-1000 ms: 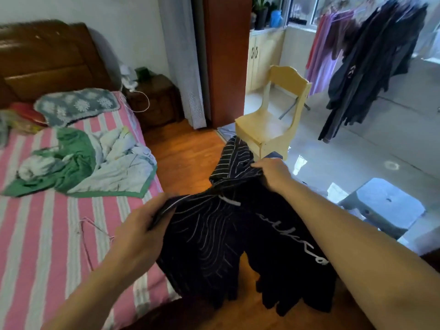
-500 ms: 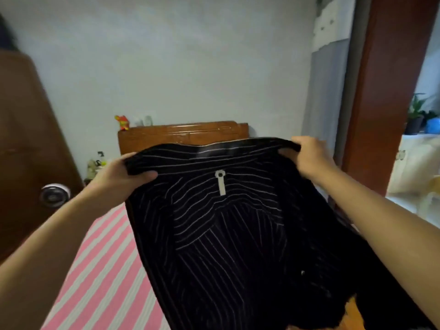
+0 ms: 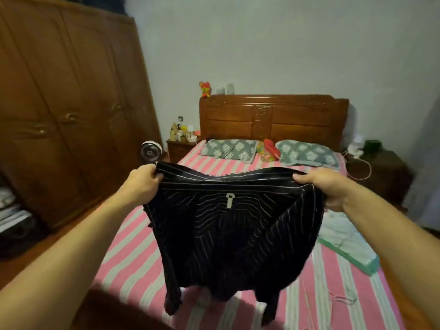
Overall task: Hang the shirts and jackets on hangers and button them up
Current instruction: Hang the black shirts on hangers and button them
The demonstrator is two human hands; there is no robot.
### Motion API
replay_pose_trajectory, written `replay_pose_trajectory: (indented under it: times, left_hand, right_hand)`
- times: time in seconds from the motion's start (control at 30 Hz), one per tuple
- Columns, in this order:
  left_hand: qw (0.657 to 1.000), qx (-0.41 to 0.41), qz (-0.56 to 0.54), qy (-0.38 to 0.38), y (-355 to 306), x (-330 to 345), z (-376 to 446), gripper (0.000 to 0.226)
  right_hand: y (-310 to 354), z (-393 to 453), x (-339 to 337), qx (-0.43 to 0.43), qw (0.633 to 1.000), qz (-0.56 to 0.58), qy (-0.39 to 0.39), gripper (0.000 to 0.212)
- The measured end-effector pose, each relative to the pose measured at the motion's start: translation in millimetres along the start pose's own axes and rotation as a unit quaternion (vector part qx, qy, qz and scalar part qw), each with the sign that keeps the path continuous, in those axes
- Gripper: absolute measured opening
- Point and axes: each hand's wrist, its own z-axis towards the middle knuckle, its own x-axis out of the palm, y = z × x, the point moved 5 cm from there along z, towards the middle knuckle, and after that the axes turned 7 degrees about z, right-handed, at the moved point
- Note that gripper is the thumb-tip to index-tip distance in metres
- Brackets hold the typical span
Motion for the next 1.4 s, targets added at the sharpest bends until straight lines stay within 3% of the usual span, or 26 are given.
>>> replay_pose_trajectory:
  times: [0.03, 0.1, 0.17, 0.23, 0.3, 0.33, 0.4, 0.43, 0.57, 0.77, 0.87, 0.93, 1.0, 1.1, 1.23, 1.3, 1.4]
  left_hand:
    - [0.995, 0.012, 0.092, -0.045, 14.2, -7.0, -6.3, 0.014]
    - [0.976, 0.026, 0.177, -0.127, 39.0, -20.7, -18.5, 0.015]
    - [0.966, 0.0, 0.172, -0.194, 60.4, -38.0, -22.8, 0.014]
    - [0.971, -0.058, 0.107, -0.208, 76.1, -57.1, -14.3, 0.016]
    - [0.973, -0.128, -0.074, -0.179, 89.1, -71.0, 3.6, 0.018]
    - [0.956, -0.148, -0.208, -0.145, 94.8, -71.3, 14.5, 0.019]
    - [0.879, -0.179, -0.431, -0.103, 106.9, -69.2, 30.9, 0.025]
    - [0.852, -0.195, -0.478, -0.09, 111.9, -66.0, 36.5, 0.028]
    - [0.826, -0.235, -0.51, -0.053, 119.8, -53.7, 56.9, 0.032]
    - [0.796, -0.177, -0.576, -0.057, 115.2, -39.5, 127.0, 0.023]
    - [0.821, -0.133, -0.553, -0.051, 97.7, -2.2, 203.2, 0.014]
    - [0.86, -0.093, -0.492, 0.096, 97.6, 52.6, 252.4, 0.021]
    - [0.891, -0.086, -0.38, 0.232, 132.1, 113.9, 284.9, 0.046]
    - [0.907, -0.112, -0.252, 0.318, 239.2, 195.8, 299.2, 0.045]
    - [0.878, -0.249, -0.137, 0.385, 408.3, 301.7, 291.8, 0.026]
    - [0.851, -0.312, -0.095, 0.411, 466.9, 333.7, 279.1, 0.013]
    - [0.804, -0.328, -0.067, 0.491, 503.8, 372.5, 272.3, 0.011]
  right_hand:
    - [-7.8, 13.0, 23.6, -0.021, 0.999, 0.003, -0.036, 0.022]
    - [-11.6, 30.9, 69.8, -0.105, 0.987, 0.014, -0.118, 0.02]
    - [-2.5, 36.7, 116.9, -0.176, 0.973, 0.032, -0.145, 0.013]
    - [11.8, 42.8, 159.4, -0.188, 0.97, 0.098, -0.12, 0.008]
    - [30.0, 58.7, 194.1, -0.176, 0.97, 0.142, -0.089, 0.018]
    - [40.4, 65.1, 209.8, -0.176, 0.97, 0.149, -0.077, 0.02]
    - [52.9, 83.4, 242.9, -0.182, 0.971, 0.151, -0.045, 0.014]
    - [53.8, 91.9, 257.4, -0.181, 0.972, 0.15, -0.028, 0.016]
    - [46.7, 120.9, 296.0, -0.17, 0.974, 0.152, 0.002, 0.016]
    - [60.4, 172.4, 347.3, -0.175, 0.974, 0.135, 0.044, 0.012]
    - [72.8, 241.9, 369.5, -0.204, 0.975, 0.091, -0.017, 0.009]
    - [65.7, 305.9, 377.0, -0.196, 0.98, 0.021, -0.04, 0.006]
    - [30.7, 369.7, 374.0, -0.114, 0.992, -0.046, 0.006, 0.02]
    - [-74.1, 423.0, 343.5, 0.051, 0.989, -0.135, 0.04, 0.037]
    - [-247.3, 409.0, 310.8, 0.241, 0.955, -0.148, -0.09, 0.034]
    - [-316.9, 376.9, 311.9, 0.347, 0.908, -0.193, -0.137, 0.035]
    - [-385.5, 352.6, 334.6, 0.436, 0.852, -0.271, -0.104, 0.033]
